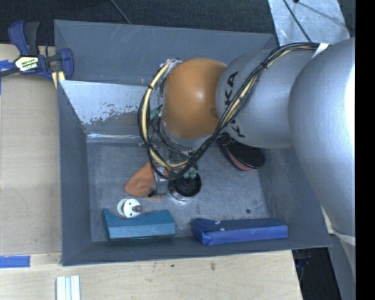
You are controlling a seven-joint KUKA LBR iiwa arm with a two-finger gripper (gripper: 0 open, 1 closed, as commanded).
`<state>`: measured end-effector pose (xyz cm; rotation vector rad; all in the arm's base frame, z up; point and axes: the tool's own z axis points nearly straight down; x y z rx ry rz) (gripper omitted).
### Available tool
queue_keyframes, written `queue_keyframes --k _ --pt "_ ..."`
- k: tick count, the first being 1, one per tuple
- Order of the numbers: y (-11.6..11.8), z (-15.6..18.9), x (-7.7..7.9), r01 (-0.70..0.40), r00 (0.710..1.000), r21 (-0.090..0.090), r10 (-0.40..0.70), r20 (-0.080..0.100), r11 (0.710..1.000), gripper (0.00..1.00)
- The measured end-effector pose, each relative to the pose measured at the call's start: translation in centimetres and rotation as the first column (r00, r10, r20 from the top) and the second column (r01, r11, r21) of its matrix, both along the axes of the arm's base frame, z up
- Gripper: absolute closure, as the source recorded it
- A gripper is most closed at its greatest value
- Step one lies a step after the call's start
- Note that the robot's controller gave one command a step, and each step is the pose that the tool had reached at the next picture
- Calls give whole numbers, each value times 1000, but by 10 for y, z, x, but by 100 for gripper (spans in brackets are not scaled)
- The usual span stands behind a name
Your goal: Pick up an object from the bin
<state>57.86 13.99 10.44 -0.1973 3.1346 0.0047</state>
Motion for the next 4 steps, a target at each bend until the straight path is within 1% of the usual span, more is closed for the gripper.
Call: queue_keyframes --k 1,2,3,4 --pt "-14 -23 -23 123 992 -2 -123 1 992 100" --pt "-14 -23 -23 124 992 -2 -124 1 992 100" --pt "-23 74 -15 90 996 -2 -90 2 996 100" --pt "-23 74 -15 90 996 -2 -90 2 996 100"
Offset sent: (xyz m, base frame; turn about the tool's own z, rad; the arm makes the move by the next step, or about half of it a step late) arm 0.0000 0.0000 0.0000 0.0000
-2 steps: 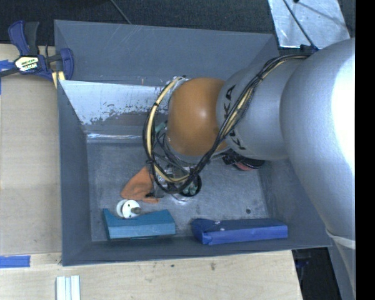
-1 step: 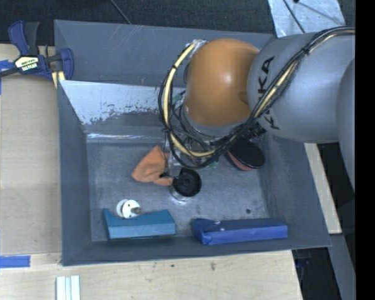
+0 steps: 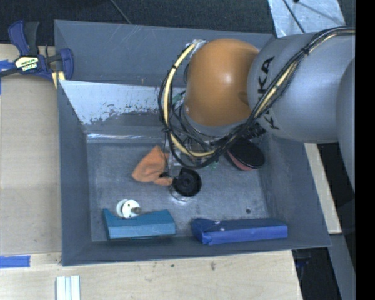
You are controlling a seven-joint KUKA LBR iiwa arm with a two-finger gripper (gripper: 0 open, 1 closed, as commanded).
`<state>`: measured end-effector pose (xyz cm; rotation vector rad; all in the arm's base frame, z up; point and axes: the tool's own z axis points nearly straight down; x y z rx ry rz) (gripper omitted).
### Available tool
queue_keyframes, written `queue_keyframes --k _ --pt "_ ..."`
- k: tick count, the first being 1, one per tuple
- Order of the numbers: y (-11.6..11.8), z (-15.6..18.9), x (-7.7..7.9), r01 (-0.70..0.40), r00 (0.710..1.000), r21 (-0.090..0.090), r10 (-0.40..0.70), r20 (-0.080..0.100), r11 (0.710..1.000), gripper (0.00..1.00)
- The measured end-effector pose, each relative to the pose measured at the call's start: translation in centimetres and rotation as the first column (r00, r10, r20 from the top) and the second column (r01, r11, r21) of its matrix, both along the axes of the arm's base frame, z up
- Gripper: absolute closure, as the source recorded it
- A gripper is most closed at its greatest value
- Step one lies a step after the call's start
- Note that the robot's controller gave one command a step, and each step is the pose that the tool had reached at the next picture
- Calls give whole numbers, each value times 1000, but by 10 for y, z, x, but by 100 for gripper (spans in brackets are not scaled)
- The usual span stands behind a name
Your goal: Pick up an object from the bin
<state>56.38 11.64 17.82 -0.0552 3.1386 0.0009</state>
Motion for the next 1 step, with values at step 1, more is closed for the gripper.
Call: queue_keyframes --k 1 --pt "-4 87 29 -11 1000 0 11 1 1000 100"
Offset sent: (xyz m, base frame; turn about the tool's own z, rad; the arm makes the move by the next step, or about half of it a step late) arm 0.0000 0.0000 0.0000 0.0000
